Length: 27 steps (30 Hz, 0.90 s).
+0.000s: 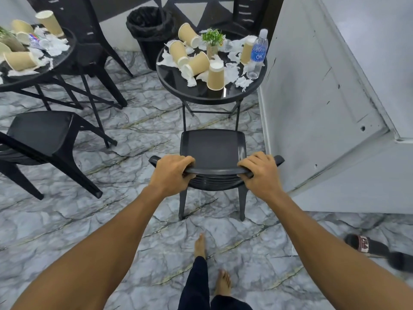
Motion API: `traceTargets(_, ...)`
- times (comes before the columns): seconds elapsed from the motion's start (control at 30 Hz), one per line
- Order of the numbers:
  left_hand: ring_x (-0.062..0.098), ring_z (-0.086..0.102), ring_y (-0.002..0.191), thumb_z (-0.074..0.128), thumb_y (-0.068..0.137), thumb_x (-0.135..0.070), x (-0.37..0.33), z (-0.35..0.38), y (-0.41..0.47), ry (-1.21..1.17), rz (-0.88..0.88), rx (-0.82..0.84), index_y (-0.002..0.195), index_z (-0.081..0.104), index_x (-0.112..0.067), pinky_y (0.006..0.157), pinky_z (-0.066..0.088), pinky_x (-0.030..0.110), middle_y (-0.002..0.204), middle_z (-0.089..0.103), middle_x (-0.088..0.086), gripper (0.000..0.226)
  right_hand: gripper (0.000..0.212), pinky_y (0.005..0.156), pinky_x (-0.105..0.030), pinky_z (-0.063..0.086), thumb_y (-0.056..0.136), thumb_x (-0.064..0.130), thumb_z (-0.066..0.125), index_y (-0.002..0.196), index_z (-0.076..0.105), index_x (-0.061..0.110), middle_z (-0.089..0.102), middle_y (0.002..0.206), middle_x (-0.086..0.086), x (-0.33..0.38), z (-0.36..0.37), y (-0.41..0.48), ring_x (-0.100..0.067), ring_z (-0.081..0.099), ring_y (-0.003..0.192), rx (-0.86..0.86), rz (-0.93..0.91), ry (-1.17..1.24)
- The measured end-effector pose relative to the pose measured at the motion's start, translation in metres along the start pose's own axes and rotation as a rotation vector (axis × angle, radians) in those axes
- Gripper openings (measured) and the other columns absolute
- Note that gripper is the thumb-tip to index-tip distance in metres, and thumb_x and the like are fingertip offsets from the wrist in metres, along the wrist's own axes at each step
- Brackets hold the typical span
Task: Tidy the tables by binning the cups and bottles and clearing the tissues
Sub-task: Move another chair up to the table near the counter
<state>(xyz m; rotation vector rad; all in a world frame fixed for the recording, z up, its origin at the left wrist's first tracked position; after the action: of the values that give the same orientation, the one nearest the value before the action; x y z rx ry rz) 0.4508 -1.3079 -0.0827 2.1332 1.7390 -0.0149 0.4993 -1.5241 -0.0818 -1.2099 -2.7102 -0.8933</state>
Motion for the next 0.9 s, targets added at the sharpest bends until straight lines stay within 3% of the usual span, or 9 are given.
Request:
traceTargets(0.17,0.022,0.056,0.098,0.078,0.078,-0.028,-0.026,0.008,-0.013,0.019,0.130,-0.004,0.122,0.058,-0.020,0.082,0.045,0.039,0.106,0.066,-0.004,0.049,0.043,0.093,-0.047,0.039,0.080,0.009,0.072,0.121,0.065,0.019,0.064,0.105,0.002,0.014,-0.001,-0.016,-0.021,0.059,0.099,0.003,-0.049,0.047)
traceTargets(0.37,0.026,0.058,0.102,0.072,0.085,-0.026,-0.027,0.014,-0.016,0.100,0.175,-0.020,0.134,0.052,-0.019,0.083,0.046,0.042,0.116,0.064,0.000,0.054,0.048,0.094,-0.047,0.037,0.084,0.020,0.073,0.130,0.061,0.023,0.062,0.110,0.001,0.013,0.001,-0.019,-0.022,0.059,0.102,0.045,-0.078,0.051)
traceTargets(0.5,0.019,0.058,0.096,0.060,0.088,-0.060,-0.025,0.004,-0.012,-0.021,0.053,-0.022,0.117,0.066,-0.020,0.086,0.044,0.038,0.105,0.068,-0.004,0.050,0.047,0.095,-0.042,0.034,0.082,0.058,0.069,0.117,0.069,0.028,0.064,0.106,0.008,0.011,-0.007,-0.015,-0.013,0.057,0.100,0.022,0.022,0.185)
traceTargets(0.63,0.011,0.060,0.083,0.035,0.093,-0.074,-0.021,0.000,0.003,-0.116,-0.134,0.053,0.095,0.072,-0.028,0.081,0.045,0.038,0.084,0.066,-0.014,0.059,0.045,0.098,-0.038,0.032,0.088,0.070,0.051,0.102,0.071,0.033,0.065,0.099,0.018,0.001,-0.006,-0.006,-0.008,0.057,0.098,0.037,0.206,0.259)
traceTargets(0.7,0.008,0.055,0.089,0.034,0.089,-0.081,-0.011,-0.001,-0.003,-0.096,-0.235,0.062,0.090,0.070,-0.035,0.096,0.039,0.043,0.082,0.061,-0.018,0.058,0.047,0.098,-0.035,0.032,0.087,0.075,0.047,0.095,0.070,0.034,0.064,0.092,0.020,-0.002,-0.006,-0.005,-0.007,0.055,0.094,0.061,0.243,0.235)
traceTargets(0.77,0.007,0.049,0.098,0.037,0.079,-0.090,0.006,-0.001,-0.014,-0.071,-0.384,0.063,0.083,0.066,-0.038,0.113,0.019,0.050,0.085,0.057,-0.019,0.060,0.053,0.103,-0.037,0.032,0.080,0.084,0.048,0.087,0.069,0.036,0.062,0.085,0.021,-0.012,-0.007,-0.005,-0.004,0.053,0.091,0.100,0.298,0.194)
traceTargets(0.83,0.008,0.048,0.097,0.042,0.074,-0.093,0.012,-0.001,-0.017,-0.095,-0.445,0.060,0.074,0.062,-0.036,0.115,0.011,0.055,0.081,0.056,-0.018,0.060,0.062,0.112,-0.042,0.026,0.069,0.093,0.048,0.080,0.069,0.036,0.061,0.082,0.021,-0.026,-0.007,-0.005,-0.003,0.052,0.093,0.146,0.379,0.165)
traceTargets(0.9,0.006,0.052,0.090,0.047,0.073,-0.092,0.014,-0.001,-0.012,-0.160,-0.448,0.057,0.067,0.062,-0.033,0.112,0.014,0.059,0.072,0.057,-0.015,0.061,0.067,0.116,-0.048,0.020,0.062,0.098,0.047,0.078,0.068,0.036,0.060,0.083,0.021,-0.034,-0.005,-0.005,-0.004,0.051,0.098,0.184,0.426,0.152)
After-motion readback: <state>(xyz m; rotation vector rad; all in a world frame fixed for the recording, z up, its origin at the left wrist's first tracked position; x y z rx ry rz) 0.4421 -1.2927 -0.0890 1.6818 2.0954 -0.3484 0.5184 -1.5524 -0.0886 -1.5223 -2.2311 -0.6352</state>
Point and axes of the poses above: each hand's wrist, its own y-axis towards the middle knuckle, its own z-axis out of the palm, x = y × z, the point moved 10 cm from there along y, towards the middle knuckle
